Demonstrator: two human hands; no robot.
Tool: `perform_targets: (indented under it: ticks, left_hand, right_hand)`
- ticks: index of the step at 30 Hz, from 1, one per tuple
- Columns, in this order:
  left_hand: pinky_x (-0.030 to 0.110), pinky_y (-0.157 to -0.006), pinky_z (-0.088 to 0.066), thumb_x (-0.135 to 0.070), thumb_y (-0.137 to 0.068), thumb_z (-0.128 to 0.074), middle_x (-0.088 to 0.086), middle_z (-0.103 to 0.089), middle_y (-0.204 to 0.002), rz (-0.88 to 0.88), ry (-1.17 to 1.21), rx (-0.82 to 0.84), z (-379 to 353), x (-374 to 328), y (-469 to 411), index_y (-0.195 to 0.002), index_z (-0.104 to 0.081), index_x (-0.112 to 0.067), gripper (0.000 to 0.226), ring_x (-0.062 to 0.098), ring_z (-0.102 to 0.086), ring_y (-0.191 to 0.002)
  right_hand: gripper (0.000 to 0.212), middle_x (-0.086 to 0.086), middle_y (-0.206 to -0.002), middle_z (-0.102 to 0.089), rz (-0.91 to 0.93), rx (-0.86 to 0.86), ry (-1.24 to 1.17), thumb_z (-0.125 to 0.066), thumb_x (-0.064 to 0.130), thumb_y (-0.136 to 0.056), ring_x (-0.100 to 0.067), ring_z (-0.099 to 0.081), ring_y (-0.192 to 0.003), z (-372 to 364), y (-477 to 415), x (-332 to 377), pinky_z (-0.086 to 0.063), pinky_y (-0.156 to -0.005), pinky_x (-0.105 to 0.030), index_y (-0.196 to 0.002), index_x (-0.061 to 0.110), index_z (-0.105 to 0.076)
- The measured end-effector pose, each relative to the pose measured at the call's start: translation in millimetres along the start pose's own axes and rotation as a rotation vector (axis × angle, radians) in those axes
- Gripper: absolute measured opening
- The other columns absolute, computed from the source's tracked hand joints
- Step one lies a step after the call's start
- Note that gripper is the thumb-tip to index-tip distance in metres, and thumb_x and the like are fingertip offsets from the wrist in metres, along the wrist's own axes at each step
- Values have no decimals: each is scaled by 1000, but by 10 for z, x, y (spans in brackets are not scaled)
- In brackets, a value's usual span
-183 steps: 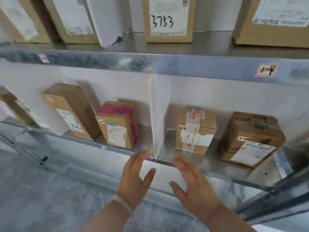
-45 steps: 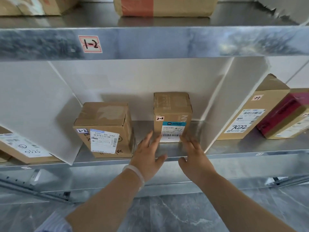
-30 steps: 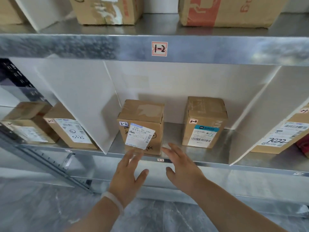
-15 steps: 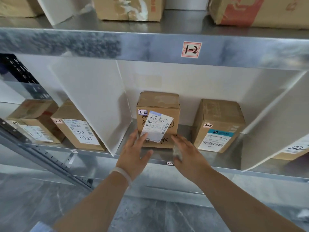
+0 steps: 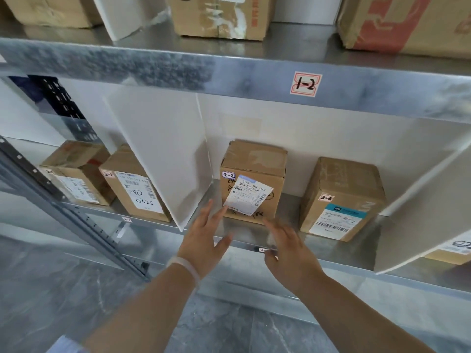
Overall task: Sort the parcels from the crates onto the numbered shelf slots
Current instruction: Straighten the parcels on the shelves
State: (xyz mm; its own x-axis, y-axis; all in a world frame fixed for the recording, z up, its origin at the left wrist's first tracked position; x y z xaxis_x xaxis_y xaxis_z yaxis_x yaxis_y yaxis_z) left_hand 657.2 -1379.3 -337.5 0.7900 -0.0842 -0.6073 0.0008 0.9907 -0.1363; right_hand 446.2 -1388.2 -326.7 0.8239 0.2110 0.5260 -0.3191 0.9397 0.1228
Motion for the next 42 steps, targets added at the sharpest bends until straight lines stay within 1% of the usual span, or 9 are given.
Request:
perform_targets:
  ticks: [5, 11, 14, 16, 20, 24, 29, 37, 42]
  left_hand:
    - [37, -118, -27, -38, -92, -63, -11, -21, -159, 108, -16, -106, 290, 114, 460, -146, -41, -28, 59, 17, -27, -146]
    - [40, -117, -30, -39, -93, -62, -12, -20, -160, 213, 17, -143, 636, 424, 788, -148, -37, -33, 61, 16, -24, -147]
    - [33, -118, -25, -38, -93, -63, -10, -21, -160, 240, -11, -190, 881, 726, 762, -147, -40, -30, 60, 18, -25, -146]
    - [32, -117, -22, -38, -93, -62, -10, -19, -161, 247, -30, -186, 1018, 925, 713, -148, -38, -31, 60, 17, -22, -147]
    - [39, -120, -24, -39, -94, -60, -11, -16, -162, 215, -41, -80, 1204, 1351, 617, -150, -34, -31, 62, 16, -18, -148]
    - [40, -120, -22, -42, -94, -59, -10, -10, -163, 125, -30, 15, 1334, 1677, 426, -151, -29, -35, 65, 16, -14, -150]
    - [44, -121, -19, -43, -94, -58, -7, -3, -164, 28, -16, 97, 1379, 1886, 149, -151, -29, -36, 64, 17, -6, -151]
    - [42, -121, -21, -43, -94, -57, -10, -9, -163, -91, 25, 170, 1378, 2031, -190, -151, -30, -34, 64, 14, -11, -150]
    - [45, -121, -18, -42, -94, -60, -3, -9, -164, -124, 28, 228, 1351, 2012, -492, -152, -31, -26, 67, 18, -11, -150]
  right_hand:
    - [62, 15, -155, -24, 217, 52, 8, -51, 30, -93, -9, -26, -140, -160, 88, 425, -31, -113, -32, -148, 40, -22]
    - [62, 16, -156, -22, 399, 88, 10, -50, 29, -95, -5, -20, -142, -379, 80, 1100, -24, -115, -25, -148, 39, -21]
    - [62, 16, -156, -22, 454, 97, 16, -50, 28, -93, -3, -18, -142, -535, 15, 1440, -16, -111, -17, -148, 39, -22]
    - [64, 13, -158, -19, 474, 121, 42, -49, 29, -94, -4, -15, -143, -695, -41, 1654, -13, -112, -18, -150, 39, -18]
    - [72, 16, -161, -5, 346, 134, 45, -51, 36, -95, -13, -14, -147, -1044, -243, 2015, -21, -114, -29, -148, 46, -4]
    - [91, 15, -161, 6, 173, 37, -41, -60, 33, -89, -20, -23, -145, -1231, -450, 2242, -35, -108, -30, -147, 45, 9]
    - [92, 9, -160, 20, -60, 40, -115, -57, 32, -89, -21, -9, -149, -1392, -600, 2296, -29, -112, -30, -151, 36, 11]
    - [91, 11, -161, 11, -228, -13, -150, -55, 25, -87, -19, -17, -146, -1445, -864, 2322, -34, -111, -32, -153, 34, 7]
    - [86, 9, -161, 6, -311, -109, -157, -55, 26, -89, -20, -19, -146, -1470, -1092, 2300, -32, -109, -33, -153, 33, 2]
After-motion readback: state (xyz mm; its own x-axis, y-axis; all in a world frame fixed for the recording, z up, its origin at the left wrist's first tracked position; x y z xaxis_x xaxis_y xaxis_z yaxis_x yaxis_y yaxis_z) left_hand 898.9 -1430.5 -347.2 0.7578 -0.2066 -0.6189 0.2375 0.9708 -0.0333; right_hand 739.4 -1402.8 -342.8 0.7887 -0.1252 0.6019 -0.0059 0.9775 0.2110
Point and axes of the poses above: each hand's wrist, its own y-axis away from the middle knuckle, its own z-axis out of the back of the hand, x = y × z, the point moved 4 cm from there along -y, towards the middle knuckle
